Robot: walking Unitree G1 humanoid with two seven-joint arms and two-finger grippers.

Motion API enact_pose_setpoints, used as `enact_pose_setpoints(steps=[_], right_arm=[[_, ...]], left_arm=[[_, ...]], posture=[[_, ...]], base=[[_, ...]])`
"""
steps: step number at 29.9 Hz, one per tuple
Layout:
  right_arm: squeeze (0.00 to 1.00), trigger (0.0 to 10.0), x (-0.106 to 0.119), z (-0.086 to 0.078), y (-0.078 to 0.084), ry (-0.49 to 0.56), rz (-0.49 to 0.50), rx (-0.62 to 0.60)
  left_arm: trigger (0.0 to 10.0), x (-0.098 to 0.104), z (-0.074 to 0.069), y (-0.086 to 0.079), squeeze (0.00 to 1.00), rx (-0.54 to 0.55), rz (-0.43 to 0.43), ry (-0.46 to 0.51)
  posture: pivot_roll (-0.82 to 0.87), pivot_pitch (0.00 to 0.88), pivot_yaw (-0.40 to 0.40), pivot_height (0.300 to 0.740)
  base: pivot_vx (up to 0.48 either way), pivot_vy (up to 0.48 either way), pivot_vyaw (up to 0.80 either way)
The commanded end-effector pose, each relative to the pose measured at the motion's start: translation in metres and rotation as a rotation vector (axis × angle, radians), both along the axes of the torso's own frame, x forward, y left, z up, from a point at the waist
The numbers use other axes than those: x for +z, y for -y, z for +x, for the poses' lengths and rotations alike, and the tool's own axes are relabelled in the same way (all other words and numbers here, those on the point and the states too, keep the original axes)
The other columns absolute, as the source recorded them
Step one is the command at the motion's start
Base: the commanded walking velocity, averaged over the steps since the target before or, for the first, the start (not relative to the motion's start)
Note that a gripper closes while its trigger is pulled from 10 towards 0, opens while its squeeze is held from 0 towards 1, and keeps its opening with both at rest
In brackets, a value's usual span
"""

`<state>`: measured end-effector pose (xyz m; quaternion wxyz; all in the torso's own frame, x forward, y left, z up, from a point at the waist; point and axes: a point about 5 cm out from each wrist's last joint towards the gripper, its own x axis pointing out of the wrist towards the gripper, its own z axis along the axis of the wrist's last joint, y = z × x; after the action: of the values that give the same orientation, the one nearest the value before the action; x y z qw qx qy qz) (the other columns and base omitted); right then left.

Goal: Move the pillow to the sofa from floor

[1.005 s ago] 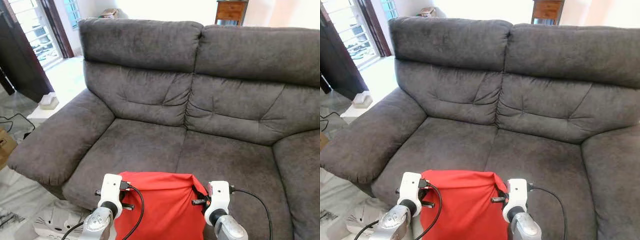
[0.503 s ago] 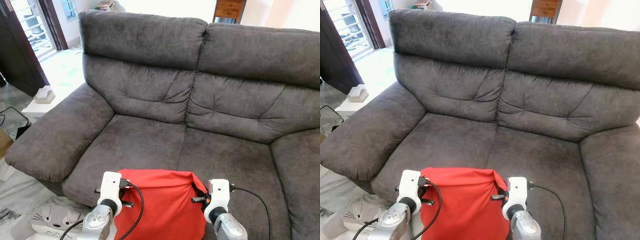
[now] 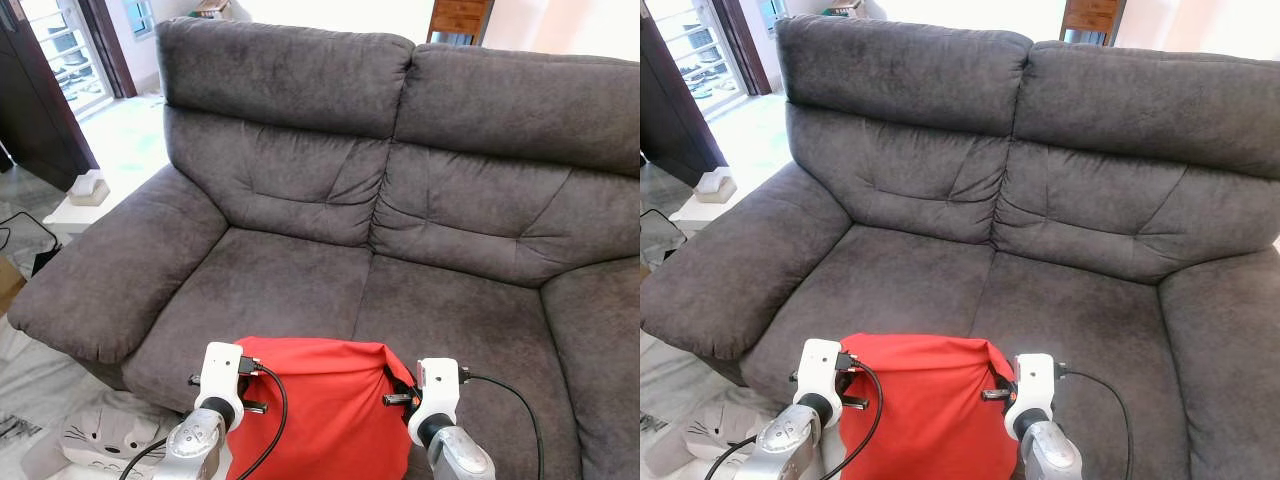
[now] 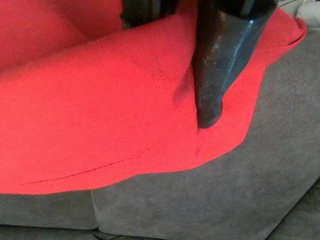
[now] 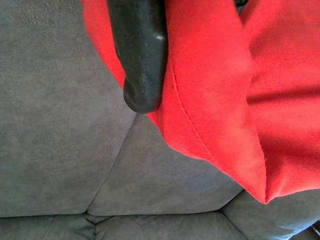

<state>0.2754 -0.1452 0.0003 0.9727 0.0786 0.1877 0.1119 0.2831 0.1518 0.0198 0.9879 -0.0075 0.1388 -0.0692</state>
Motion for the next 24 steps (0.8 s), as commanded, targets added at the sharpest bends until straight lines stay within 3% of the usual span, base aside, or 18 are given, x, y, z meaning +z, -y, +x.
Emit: enact_pose_setpoints(steps=[1,8,24], right_arm=[[0.00,10.0,0.0085,0.0067,0.0090,0.049,-0.004,-0.042],[0.00,10.0,0.0097,0.0079,0.0097,0.053,-0.013,-0.041],[0.00,10.0,0.0116,0.0104,0.0120,0.056,-0.011,-0.051]], left_arm=[[10.0,0.0185,0.0087,-0.0129,0.00,0.068,-0.006,0.097],[10.0,0.0185,0.0091,-0.0115,0.00,0.057,0.015,0.099],[10.0,0.0179,0.0092,-0.0111,0.00,0.067,0.016,0.097]], posture=[[0.05,0.094,0.008,0.740],[0.05,0.093,0.006,0.740],[0.05,0.083,0.000,0.740]], base=[[-0.266,0.000,0.00],[-0.265,0.000,0.00],[0.000,0.000,0.00]])
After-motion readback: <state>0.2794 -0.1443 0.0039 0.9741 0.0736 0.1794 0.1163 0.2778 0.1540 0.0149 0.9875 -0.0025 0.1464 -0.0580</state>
